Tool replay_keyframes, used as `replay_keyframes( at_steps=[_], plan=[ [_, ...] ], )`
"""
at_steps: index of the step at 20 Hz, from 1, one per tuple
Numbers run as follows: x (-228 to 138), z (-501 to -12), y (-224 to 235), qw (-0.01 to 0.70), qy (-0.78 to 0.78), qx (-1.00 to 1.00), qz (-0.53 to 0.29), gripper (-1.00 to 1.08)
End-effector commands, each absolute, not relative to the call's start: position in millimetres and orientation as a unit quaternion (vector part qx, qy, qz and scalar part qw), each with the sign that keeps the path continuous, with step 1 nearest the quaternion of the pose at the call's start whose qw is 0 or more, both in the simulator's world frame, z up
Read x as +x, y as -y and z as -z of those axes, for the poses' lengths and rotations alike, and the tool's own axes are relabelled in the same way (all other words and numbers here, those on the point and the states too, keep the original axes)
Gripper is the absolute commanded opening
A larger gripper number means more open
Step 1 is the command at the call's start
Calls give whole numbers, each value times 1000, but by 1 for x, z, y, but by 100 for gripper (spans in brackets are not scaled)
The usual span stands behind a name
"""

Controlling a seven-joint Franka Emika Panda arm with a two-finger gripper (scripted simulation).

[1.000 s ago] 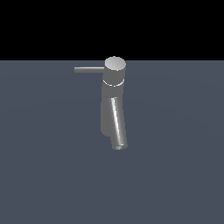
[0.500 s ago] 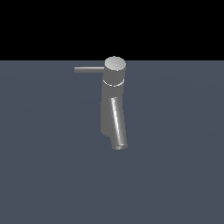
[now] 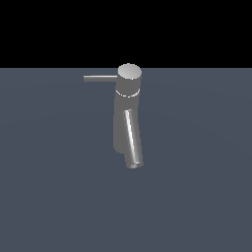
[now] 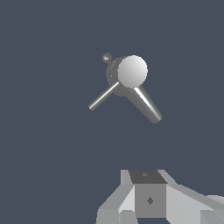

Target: Turn on the faucet by rotating a designated handle.

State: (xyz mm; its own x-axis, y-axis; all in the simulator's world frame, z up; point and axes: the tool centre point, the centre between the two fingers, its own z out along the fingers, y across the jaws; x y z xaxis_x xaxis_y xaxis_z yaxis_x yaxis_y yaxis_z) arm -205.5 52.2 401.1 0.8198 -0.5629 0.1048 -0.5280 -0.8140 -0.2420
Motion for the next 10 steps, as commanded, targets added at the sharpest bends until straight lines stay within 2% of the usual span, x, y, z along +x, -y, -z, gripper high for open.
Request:
replay_keyframes(
  at_steps=[1,10],
  plan=[
    [-198,-392,-57,111,-316,-938,95,-100],
    [-167,-361,-70,141,-405,-895,122,-100]
  ],
)
